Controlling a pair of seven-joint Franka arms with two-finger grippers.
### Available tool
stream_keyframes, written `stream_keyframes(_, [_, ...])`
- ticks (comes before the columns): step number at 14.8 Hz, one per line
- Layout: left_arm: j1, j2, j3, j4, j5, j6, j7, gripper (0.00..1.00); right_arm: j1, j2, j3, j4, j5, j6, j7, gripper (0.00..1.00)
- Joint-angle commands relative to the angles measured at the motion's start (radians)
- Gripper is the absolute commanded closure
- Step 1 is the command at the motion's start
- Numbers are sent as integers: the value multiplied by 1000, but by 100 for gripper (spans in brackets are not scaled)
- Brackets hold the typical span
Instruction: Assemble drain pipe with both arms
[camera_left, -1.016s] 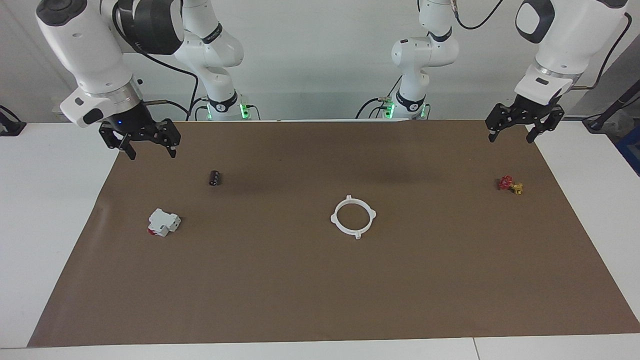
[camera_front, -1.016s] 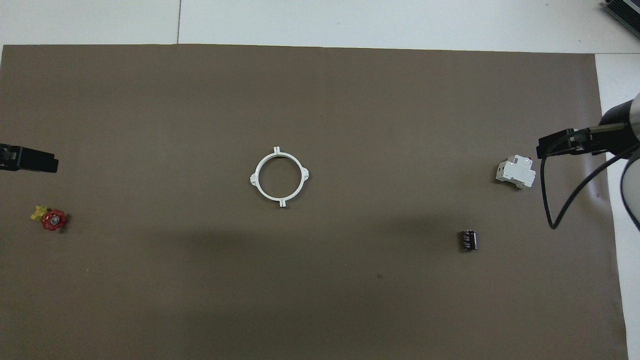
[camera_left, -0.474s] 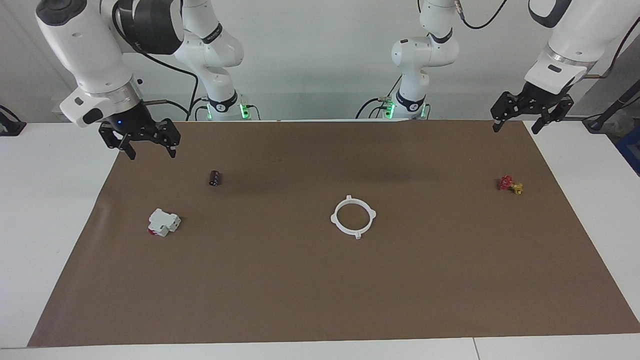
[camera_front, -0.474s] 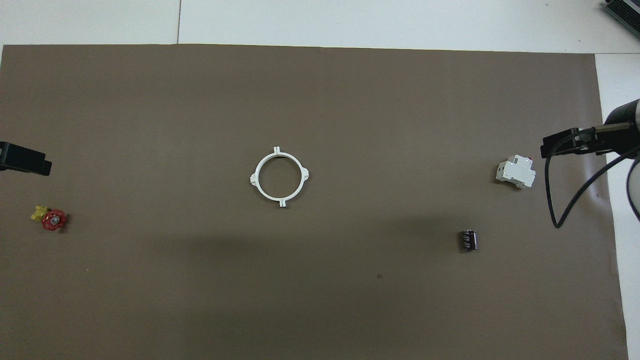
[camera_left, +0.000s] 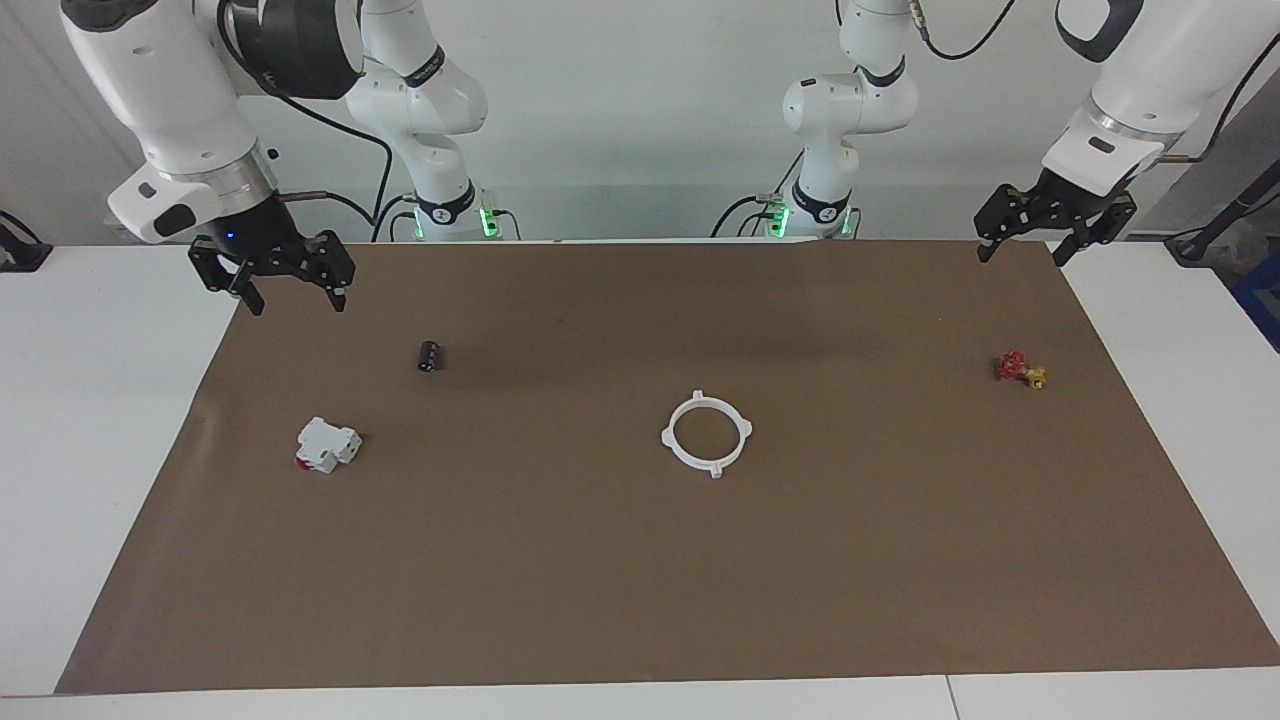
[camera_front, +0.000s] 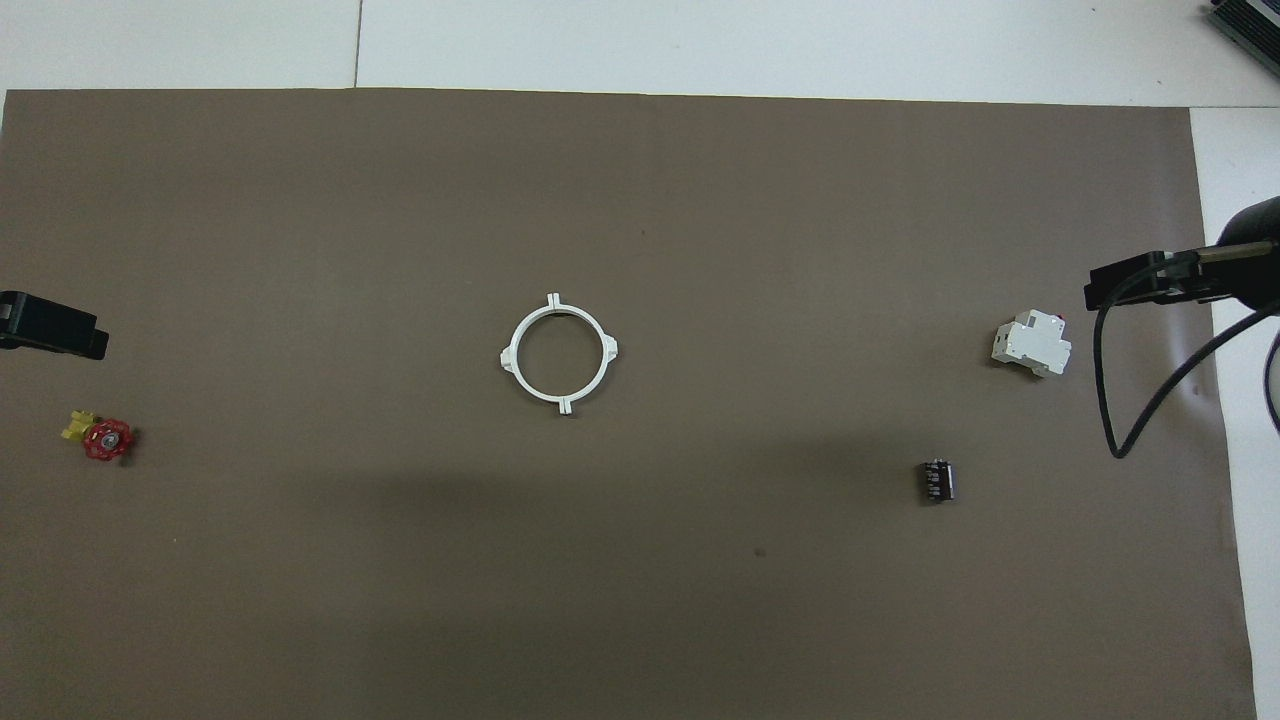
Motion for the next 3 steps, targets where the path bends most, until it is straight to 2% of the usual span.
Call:
stream_keyframes(1, [7, -24, -1, -22, -15, -4, 3, 0, -3, -13, 6, -7, 4, 4, 13, 0])
stream_keyframes(3, [7, -22, -1, -22, -15, 1, 2, 0, -5, -13, 4, -7, 4, 4, 11, 0])
